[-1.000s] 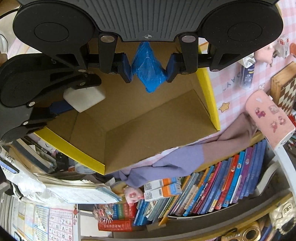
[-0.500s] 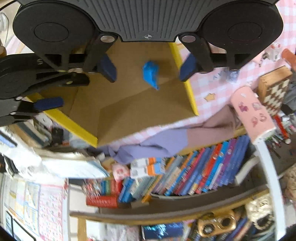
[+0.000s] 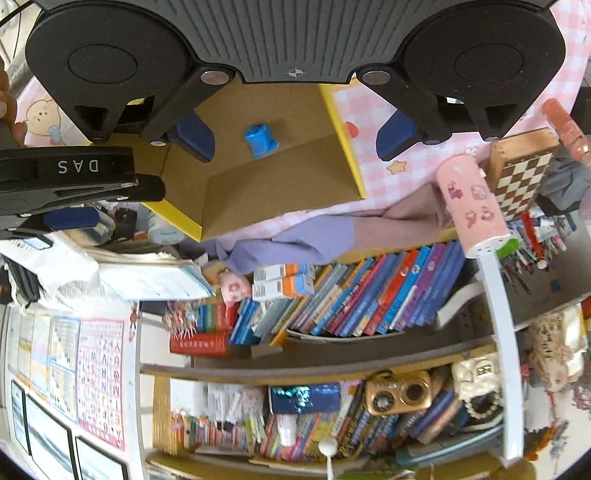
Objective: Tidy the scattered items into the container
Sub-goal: 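Open both tools to drop the packet and soap bar into the box, then withdraw both tools from the box toward the tape roll and charger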
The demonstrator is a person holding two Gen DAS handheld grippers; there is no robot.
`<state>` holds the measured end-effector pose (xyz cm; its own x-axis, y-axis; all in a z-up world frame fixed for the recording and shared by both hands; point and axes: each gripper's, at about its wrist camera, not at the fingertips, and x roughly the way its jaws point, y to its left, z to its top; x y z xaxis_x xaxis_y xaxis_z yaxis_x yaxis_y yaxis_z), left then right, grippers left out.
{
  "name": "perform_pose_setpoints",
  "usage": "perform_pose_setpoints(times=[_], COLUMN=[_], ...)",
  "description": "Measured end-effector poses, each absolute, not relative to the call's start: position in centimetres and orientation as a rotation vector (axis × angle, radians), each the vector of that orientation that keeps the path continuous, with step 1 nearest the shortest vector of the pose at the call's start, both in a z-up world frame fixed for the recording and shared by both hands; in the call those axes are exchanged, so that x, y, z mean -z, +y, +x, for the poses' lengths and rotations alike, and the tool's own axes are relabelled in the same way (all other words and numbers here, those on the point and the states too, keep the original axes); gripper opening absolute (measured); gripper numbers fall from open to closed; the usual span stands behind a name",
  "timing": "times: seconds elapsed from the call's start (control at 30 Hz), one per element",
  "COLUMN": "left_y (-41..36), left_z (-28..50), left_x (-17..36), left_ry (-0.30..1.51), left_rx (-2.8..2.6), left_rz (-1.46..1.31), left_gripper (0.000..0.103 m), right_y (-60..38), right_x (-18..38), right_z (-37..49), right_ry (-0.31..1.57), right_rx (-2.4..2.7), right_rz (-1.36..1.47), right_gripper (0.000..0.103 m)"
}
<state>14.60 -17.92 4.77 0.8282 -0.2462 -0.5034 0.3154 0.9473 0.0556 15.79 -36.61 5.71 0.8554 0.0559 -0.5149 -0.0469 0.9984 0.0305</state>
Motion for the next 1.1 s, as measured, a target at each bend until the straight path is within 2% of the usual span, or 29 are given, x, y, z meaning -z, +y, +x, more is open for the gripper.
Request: perform_pose_setpoints(times=[0.47, 1.1], left_y=[-12.4, -5.3], left_z=[9.8, 2.1], left_x=[-4.5, -2.4], left_ry=[0.513, 0.619], left_rx=[0.334, 0.372], left_rz=[0.112, 0.125], left_gripper=[0.096, 0.097], right_y=[-31.5, -23.2], right_x=[-5.4, -2.9], right_z=[9.3, -0.2], right_ry=[0.562, 0.642], right_rx=[-0.002, 0.019], right_rz=[0.010, 0.020], right_gripper=[0.085, 0.086])
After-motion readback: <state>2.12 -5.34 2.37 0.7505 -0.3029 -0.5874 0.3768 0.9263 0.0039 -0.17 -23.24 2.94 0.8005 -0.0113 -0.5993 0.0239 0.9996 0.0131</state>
